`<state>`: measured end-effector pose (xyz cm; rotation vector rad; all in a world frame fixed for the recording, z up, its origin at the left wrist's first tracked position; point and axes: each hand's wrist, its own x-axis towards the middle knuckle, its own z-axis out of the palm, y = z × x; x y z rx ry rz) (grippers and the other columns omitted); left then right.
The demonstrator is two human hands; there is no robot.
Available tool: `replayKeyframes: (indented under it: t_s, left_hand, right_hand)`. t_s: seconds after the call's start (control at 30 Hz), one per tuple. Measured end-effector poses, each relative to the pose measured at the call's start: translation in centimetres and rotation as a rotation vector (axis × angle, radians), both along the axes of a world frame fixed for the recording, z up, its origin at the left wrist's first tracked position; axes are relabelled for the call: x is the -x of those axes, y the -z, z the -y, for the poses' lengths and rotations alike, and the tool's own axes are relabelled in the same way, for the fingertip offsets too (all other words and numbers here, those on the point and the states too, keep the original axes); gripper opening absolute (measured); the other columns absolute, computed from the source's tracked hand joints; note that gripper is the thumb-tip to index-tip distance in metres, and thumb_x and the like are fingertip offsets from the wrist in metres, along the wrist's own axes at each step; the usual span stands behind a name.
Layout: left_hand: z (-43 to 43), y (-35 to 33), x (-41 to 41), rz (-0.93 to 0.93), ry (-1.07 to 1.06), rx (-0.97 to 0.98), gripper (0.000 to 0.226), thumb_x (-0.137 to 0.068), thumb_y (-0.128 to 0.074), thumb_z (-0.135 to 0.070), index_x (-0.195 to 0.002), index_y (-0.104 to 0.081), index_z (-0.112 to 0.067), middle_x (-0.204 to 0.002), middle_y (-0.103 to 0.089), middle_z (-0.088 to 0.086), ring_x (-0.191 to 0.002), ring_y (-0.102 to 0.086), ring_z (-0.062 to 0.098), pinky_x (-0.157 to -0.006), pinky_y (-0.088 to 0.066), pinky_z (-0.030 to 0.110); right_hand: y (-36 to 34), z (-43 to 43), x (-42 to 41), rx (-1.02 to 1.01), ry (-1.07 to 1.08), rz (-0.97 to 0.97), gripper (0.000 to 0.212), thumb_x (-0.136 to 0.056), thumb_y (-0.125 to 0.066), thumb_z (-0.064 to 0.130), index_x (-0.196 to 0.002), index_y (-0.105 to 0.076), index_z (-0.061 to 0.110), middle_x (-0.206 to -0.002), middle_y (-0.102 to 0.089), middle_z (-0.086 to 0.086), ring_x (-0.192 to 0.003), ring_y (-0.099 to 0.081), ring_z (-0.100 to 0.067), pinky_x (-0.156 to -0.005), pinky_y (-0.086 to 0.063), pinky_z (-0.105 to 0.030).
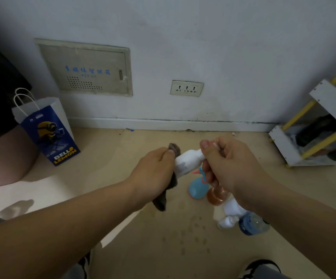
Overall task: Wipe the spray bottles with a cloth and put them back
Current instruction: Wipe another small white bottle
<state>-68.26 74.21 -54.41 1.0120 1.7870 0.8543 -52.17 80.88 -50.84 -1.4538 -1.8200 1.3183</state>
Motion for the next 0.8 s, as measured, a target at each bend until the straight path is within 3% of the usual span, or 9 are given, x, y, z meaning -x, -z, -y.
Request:
replayKeyframes:
  t_s: [0.1, 0.2, 0.3, 0.43, 0.53, 0.57, 0.63, 0.73, 0.8]
  left_hand:
    - [0.3, -0.4, -1.2, -0.377, 0.105, -0.322, 0.034, -0.109, -0.029, -0.04, -0.1, -0.059, -0.026, -0.085, -0.065, -0.004, -0.079, -0.063, 0.018, -0.074, -0.052, 0.039]
    - [0.3, -0.7, -1.3, -0.409, 0.154, -0.425, 0.031, -0.108, -0.031, -0.041, -0.101, -0.058, -0.03, -0.084, -0.065, -0.01, -0.078, -0.06, 0.01, -0.069, -0.047, 0.033]
    - [-0.3, -0.6, -0.1, -0.199, 0.164, -0.321, 0.035, -0.11, -0.036, -0.035, -0.094, -0.062, -0.017, -0.084, -0.066, 0.0, -0.077, -0.061, 0.021, -0.073, -0.051, 0.039]
    - [-0.4, 0.7, 2.2, 0.009, 0.198, 0.171, 0.035, -0.107, -0.038, -0.02, -0.099, -0.069, -0.004, -0.1, -0.07, 0.019, -0.082, -0.063, 0.029, -0.079, -0.051, 0.038]
    - [-0.4, 1.1, 2.5, 0.453, 0.215, 0.38, 0.044, -0.1, -0.042, -0.025, -0.108, -0.069, 0.008, -0.11, -0.071, 0.035, -0.087, -0.067, 0.042, -0.086, -0.053, 0.051]
    - [-0.5, 1.1, 2.4, 0.562, 0.191, 0.374, 0.045, -0.1, -0.042, -0.029, -0.108, -0.069, 0.006, -0.113, -0.07, 0.035, -0.088, -0.066, 0.04, -0.087, -0.053, 0.049]
    - [-1.2, 1.5, 2.4, 0.631, 0.072, 0.322, 0.051, -0.099, -0.044, -0.039, -0.115, -0.068, 0.003, -0.115, -0.07, 0.035, -0.096, -0.067, 0.043, -0.091, -0.05, 0.05]
    - [-1.5, 1.3, 2.3, 0.496, -0.149, 0.176, 0.048, -0.1, -0.046, -0.043, -0.118, -0.065, -0.004, -0.094, -0.075, 0.03, -0.076, -0.07, 0.039, -0.077, -0.04, 0.047]
    - [-1.4, 0.6, 2.0, 0.37, -0.227, 0.059, 0.035, -0.106, -0.042, -0.037, -0.115, -0.062, -0.01, -0.087, -0.076, 0.026, -0.067, -0.071, 0.034, -0.064, -0.049, 0.04]
  right_hand:
    - [-0.1, 0.2, 0.2, -0.051, -0.075, 0.0, 0.021, -0.104, -0.054, 0.03, -0.095, -0.064, 0.014, -0.069, -0.068, -0.009, -0.053, -0.06, -0.014, -0.053, -0.051, -0.03]
    - [-0.1, 0.7, 0.3, -0.081, -0.147, 0.031, 0.02, -0.103, -0.054, 0.029, -0.096, -0.063, 0.012, -0.08, -0.069, -0.016, -0.057, -0.062, -0.02, -0.057, -0.056, -0.04]
    - [-0.1, 0.6, 0.1, -0.234, -0.209, 0.079, 0.014, -0.102, -0.057, 0.027, -0.092, -0.064, 0.019, -0.074, -0.068, -0.005, -0.063, -0.064, -0.026, -0.062, -0.055, -0.039]
    - [0.2, 0.2, -0.8, -0.247, -0.312, 0.097, 0.013, -0.102, -0.058, 0.022, -0.095, -0.064, 0.032, -0.077, -0.066, 0.003, -0.068, -0.066, -0.025, -0.066, -0.058, -0.039]
    - [0.2, -0.2, -1.3, -0.304, -0.376, 0.139, 0.013, -0.102, -0.058, 0.019, -0.099, -0.063, 0.031, -0.077, -0.066, -0.002, -0.07, -0.065, -0.024, -0.063, -0.056, -0.031]
    - [0.1, -0.5, -1.4, -0.344, -0.377, 0.16, 0.012, -0.101, -0.058, 0.019, -0.101, -0.063, 0.03, -0.077, -0.065, -0.003, -0.067, -0.063, -0.019, -0.058, -0.053, -0.025]
    - [-0.2, -0.9, -1.5, -0.389, -0.354, 0.182, 0.01, -0.1, -0.06, 0.018, -0.104, -0.063, 0.027, -0.077, -0.065, -0.006, -0.064, -0.06, -0.017, -0.055, -0.05, -0.027]
    - [-0.7, -0.9, -1.2, -0.186, -0.204, 0.098, 0.007, -0.098, -0.063, 0.027, -0.104, -0.063, 0.024, -0.081, -0.07, -0.01, -0.061, -0.064, -0.02, -0.055, -0.056, -0.03]
    - [-0.6, -0.8, -1.0, 0.026, -0.106, 0.049, 0.028, -0.099, -0.059, 0.044, -0.101, -0.066, 0.017, -0.077, -0.07, -0.011, -0.054, -0.062, -0.018, -0.048, -0.052, -0.026]
